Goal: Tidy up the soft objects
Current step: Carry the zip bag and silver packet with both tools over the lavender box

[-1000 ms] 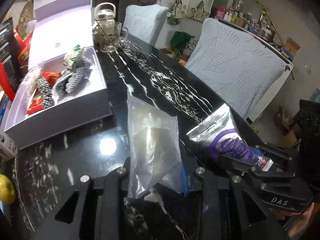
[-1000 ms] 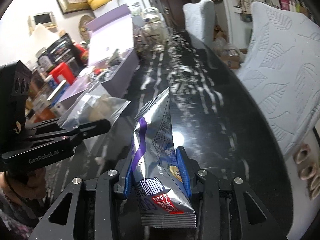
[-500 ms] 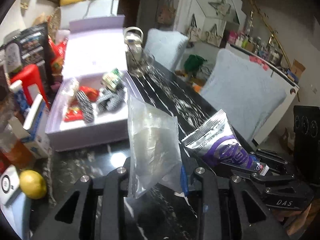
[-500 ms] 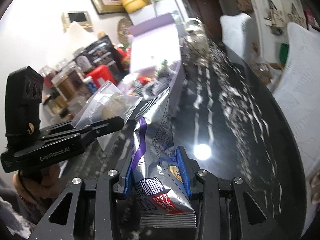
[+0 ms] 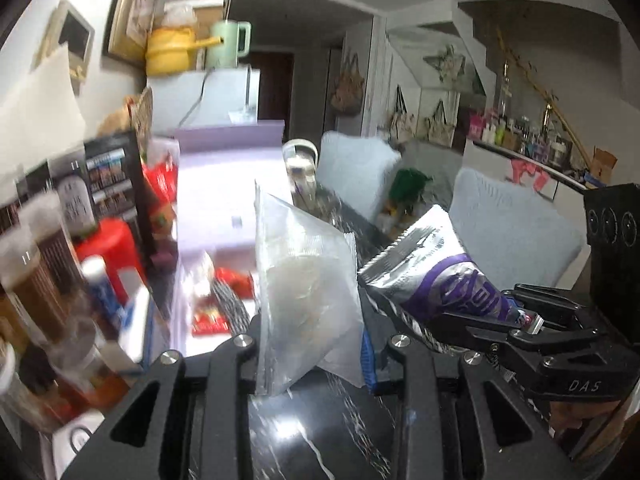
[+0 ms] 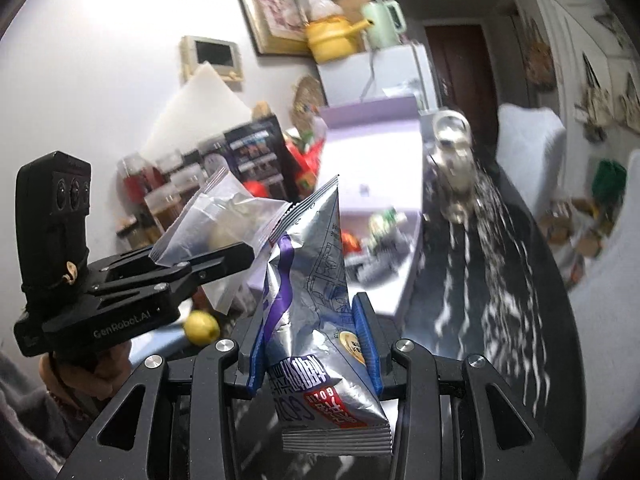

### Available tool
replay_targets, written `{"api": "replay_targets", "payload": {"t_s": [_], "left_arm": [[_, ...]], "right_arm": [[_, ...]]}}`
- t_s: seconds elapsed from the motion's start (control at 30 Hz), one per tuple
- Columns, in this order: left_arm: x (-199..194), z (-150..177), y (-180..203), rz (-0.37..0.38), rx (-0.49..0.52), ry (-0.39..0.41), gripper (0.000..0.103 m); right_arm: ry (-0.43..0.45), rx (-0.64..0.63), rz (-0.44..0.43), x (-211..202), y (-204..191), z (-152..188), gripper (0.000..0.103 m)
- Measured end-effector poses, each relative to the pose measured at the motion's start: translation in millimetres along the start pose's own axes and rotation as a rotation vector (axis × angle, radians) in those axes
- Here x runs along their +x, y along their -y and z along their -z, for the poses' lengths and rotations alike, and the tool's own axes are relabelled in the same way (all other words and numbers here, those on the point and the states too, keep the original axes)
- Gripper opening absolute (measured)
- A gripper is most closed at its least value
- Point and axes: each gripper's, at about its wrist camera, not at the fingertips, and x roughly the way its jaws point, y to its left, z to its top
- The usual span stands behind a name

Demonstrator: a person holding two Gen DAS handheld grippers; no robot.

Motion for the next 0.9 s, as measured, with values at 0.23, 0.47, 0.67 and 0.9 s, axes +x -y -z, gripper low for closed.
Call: {"api": "replay_targets", "payload": {"t_s": [0.23, 0.47, 0.67, 0.9], "left_arm": [[-5.6, -34.6, -22.9, -0.004, -0.011, 0.088, 0.030], [1.9, -59.6, -43.7, -0.040, -0.017, 0.165, 0.030], [25.8, -76.0, -61.9, -0.053, -0.034, 0.173, 0.030], [64.6, -89.0, -90.0, -0.085, -0.088, 0.153, 0.030]], "right_arm": [[0.059, -0.052, -0.032, 9.5, -12.4, -44.4, 0.038], [0.087, -0.087, -0.015, 26.4, -14.4, -77.5, 0.038], [0.092, -0.081, -0.025, 50.5, -4.5, -100.2, 0.038], [0.080, -0.026, -0.050, 87.6, 21.4, -113.9, 0.038]]}}
